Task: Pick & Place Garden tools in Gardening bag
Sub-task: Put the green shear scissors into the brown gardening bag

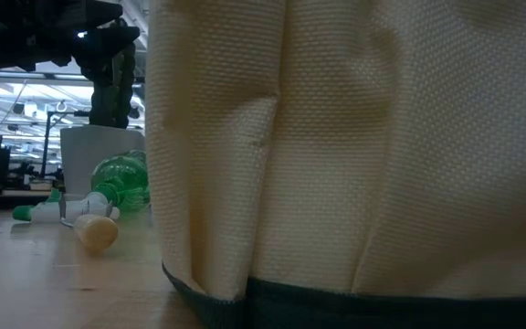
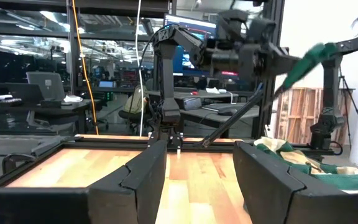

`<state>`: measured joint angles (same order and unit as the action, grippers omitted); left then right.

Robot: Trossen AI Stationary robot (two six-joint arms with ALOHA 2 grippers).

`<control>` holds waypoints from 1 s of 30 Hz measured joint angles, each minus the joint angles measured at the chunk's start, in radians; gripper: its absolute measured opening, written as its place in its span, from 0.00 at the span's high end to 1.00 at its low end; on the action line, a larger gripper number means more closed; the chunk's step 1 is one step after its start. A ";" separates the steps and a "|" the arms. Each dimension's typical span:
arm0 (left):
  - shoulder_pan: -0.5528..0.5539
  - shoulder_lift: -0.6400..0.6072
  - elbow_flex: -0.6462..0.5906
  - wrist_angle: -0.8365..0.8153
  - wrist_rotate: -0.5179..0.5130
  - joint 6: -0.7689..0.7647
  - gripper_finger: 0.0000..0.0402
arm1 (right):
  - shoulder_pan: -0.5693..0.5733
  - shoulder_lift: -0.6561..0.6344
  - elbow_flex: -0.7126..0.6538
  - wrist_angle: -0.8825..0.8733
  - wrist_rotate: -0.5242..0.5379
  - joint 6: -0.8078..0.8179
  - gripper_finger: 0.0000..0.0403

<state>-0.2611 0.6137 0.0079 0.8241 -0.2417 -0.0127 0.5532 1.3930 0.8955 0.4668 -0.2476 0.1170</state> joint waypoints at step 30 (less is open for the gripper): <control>0.000 0.000 0.000 -0.006 0.000 0.000 0.55 | -0.045 0.144 0.000 -0.054 0.323 0.001 0.90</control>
<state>-0.2609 0.6140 0.0081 0.8181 -0.2417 -0.0126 0.5083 1.5366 0.8955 0.4132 0.0754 0.1183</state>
